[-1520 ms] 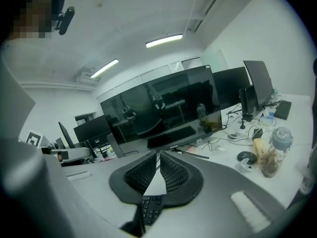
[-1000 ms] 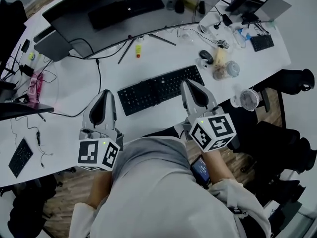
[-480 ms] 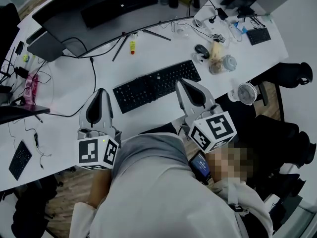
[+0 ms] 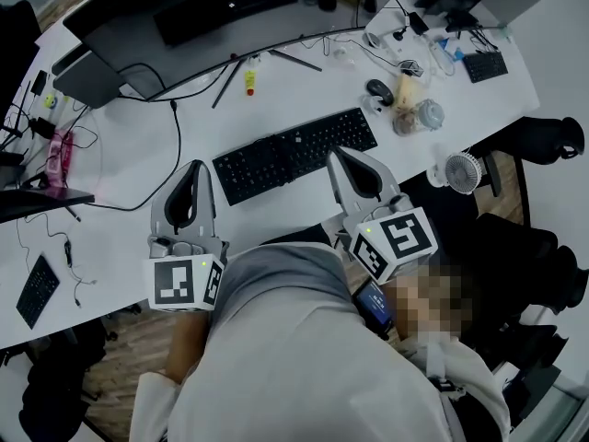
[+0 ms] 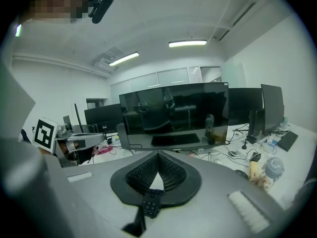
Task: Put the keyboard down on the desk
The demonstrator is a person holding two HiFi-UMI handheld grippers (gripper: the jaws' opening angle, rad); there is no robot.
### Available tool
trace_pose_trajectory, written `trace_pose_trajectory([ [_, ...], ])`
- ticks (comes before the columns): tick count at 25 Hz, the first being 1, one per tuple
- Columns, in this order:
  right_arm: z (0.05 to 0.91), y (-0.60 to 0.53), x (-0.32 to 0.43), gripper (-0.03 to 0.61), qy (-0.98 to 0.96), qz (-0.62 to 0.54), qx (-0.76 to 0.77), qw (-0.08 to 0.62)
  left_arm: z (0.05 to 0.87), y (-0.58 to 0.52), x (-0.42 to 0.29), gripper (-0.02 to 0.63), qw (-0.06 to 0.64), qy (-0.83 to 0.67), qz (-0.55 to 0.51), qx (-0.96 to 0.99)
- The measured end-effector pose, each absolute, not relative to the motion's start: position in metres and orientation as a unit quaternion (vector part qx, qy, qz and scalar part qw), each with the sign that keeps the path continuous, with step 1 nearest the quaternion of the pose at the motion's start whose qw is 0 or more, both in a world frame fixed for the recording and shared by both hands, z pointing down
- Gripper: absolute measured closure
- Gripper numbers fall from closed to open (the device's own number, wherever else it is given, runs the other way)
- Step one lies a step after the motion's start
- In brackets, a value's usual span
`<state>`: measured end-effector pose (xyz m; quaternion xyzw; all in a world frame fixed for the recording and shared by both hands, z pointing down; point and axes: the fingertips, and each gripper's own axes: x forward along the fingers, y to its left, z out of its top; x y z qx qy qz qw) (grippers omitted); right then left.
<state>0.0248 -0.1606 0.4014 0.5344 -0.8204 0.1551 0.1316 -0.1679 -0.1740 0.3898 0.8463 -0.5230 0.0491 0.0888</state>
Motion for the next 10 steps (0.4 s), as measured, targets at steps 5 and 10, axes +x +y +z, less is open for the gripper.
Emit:
trace_pose_trajectory([
  [5, 0.4028, -0.1587, 0.0256, 0.575, -0.821, 0.156, 0.533, 0.132, 0.3924, -0.1691, -0.1628, 0.614, 0.109, -0.500, 0.042, 0.858],
  [10, 0.3995, -0.1568, 0.0218, 0.575, -0.826, 0.146, 0.527, 0.137, 0.3891, -0.1659, -0.1579, 0.614, 0.111, -0.494, 0.038, 0.861],
])
